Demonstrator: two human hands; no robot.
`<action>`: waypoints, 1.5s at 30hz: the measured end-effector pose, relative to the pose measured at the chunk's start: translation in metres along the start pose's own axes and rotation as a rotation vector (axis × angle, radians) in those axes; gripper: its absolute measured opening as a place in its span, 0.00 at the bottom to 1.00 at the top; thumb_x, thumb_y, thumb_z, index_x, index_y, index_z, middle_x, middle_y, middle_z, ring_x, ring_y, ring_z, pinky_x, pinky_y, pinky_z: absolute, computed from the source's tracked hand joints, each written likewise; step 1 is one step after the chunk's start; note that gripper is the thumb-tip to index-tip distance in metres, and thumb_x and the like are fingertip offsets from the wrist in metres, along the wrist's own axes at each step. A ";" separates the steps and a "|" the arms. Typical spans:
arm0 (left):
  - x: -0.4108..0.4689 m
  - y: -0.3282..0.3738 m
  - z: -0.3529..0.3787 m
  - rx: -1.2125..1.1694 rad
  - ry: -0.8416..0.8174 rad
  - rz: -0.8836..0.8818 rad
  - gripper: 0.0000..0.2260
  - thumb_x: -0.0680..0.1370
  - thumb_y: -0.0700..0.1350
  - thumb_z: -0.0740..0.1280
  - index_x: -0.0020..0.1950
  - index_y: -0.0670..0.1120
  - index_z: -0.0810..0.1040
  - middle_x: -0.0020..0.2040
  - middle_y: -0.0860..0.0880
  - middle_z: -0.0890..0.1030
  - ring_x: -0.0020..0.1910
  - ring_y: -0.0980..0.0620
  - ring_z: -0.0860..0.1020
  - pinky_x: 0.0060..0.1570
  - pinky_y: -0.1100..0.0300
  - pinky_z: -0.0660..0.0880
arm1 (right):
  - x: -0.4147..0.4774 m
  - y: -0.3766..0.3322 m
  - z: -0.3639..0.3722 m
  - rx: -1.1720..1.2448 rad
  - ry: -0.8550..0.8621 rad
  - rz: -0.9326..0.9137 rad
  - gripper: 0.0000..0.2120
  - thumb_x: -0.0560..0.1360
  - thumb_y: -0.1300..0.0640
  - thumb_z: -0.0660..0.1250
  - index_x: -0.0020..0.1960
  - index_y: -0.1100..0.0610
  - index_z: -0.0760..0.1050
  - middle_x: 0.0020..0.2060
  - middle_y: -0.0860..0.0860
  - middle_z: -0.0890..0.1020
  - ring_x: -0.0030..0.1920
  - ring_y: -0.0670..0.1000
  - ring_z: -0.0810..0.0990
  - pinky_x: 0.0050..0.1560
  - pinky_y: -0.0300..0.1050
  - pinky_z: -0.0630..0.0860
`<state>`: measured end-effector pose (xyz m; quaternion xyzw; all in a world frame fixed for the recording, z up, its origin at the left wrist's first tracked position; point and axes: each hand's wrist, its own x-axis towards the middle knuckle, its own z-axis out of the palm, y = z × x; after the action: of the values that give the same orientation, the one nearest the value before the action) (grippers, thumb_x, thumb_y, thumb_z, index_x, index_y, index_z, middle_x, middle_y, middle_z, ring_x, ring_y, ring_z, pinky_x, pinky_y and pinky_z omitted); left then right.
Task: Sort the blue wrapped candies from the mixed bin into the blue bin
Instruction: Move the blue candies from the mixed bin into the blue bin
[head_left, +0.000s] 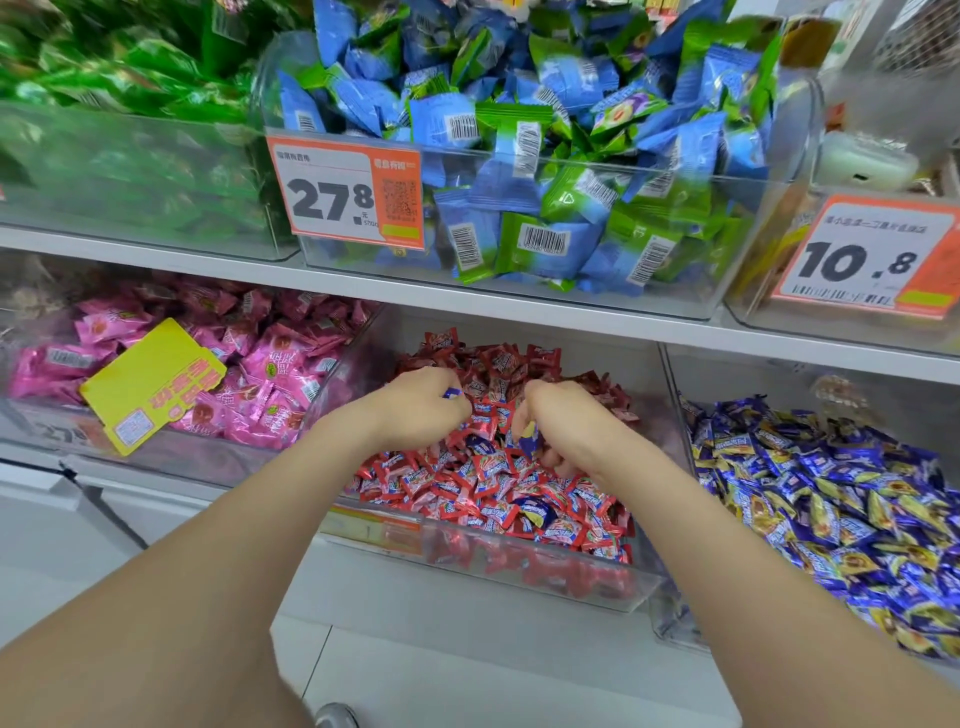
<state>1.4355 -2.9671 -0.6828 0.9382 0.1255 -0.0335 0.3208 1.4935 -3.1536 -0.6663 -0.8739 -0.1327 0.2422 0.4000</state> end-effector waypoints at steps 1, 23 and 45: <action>0.000 -0.001 -0.001 -0.024 0.015 -0.014 0.11 0.82 0.48 0.61 0.43 0.44 0.72 0.39 0.47 0.77 0.33 0.50 0.71 0.35 0.56 0.67 | 0.001 0.000 0.001 -0.015 -0.005 -0.015 0.15 0.80 0.53 0.58 0.42 0.59 0.78 0.33 0.56 0.74 0.29 0.55 0.71 0.29 0.43 0.68; 0.006 0.004 0.020 0.472 -0.120 0.156 0.11 0.76 0.53 0.76 0.58 0.58 0.83 0.56 0.53 0.82 0.51 0.48 0.81 0.48 0.52 0.79 | -0.015 0.027 -0.002 -0.934 -0.088 -0.354 0.14 0.64 0.45 0.82 0.44 0.49 0.83 0.39 0.43 0.81 0.48 0.49 0.81 0.44 0.47 0.78; 0.002 -0.005 0.017 0.417 -0.267 0.179 0.14 0.69 0.59 0.81 0.49 0.54 0.86 0.49 0.54 0.82 0.48 0.51 0.80 0.49 0.52 0.80 | -0.017 0.025 -0.027 -0.643 -0.009 -0.371 0.17 0.74 0.48 0.62 0.32 0.58 0.68 0.27 0.53 0.71 0.31 0.50 0.68 0.35 0.47 0.70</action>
<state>1.4369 -2.9736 -0.6999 0.9787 -0.0112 -0.1534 0.1360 1.4942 -3.1943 -0.6648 -0.9149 -0.3599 0.1152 0.1417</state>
